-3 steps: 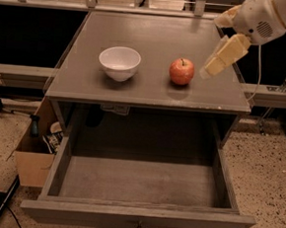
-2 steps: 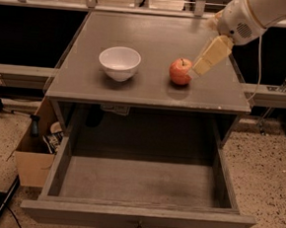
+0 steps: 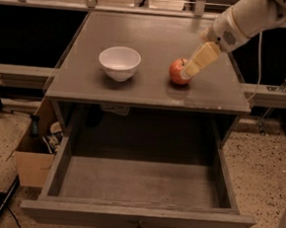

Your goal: Place apple into top drawer

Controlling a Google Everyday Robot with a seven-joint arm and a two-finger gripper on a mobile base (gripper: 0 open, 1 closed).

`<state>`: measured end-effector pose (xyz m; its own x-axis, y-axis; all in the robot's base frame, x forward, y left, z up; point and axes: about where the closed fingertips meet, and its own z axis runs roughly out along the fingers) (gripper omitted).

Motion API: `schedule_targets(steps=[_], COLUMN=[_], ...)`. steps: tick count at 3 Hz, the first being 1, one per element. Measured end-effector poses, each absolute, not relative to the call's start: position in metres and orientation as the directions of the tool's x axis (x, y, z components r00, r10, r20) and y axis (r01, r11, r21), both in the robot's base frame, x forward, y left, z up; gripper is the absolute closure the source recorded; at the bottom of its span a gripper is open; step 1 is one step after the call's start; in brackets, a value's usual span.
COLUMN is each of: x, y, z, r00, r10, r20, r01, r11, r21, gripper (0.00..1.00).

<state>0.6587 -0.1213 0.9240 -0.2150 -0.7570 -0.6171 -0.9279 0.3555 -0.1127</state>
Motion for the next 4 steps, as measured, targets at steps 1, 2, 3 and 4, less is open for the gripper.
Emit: schedule_targets(steps=[1,2,3,4], x=[0.680,0.687,0.692,0.695], y=[-0.097,-0.096,-0.101,-0.105], z=[0.869,0.865,0.860,0.857], r00=[-0.217,-0.210,-0.210,-0.211], r10=[-0.748,-0.754,-0.760,-0.764], r20=[-0.628,-0.623,-0.615,-0.610], r01=[-0.941,-0.942,-0.939,-0.938], r11=[0.330,0.327,0.332,0.335], r21=[-0.069,-0.078,-0.089,-0.095], gripper=[0.00,0.00,0.00,0.00])
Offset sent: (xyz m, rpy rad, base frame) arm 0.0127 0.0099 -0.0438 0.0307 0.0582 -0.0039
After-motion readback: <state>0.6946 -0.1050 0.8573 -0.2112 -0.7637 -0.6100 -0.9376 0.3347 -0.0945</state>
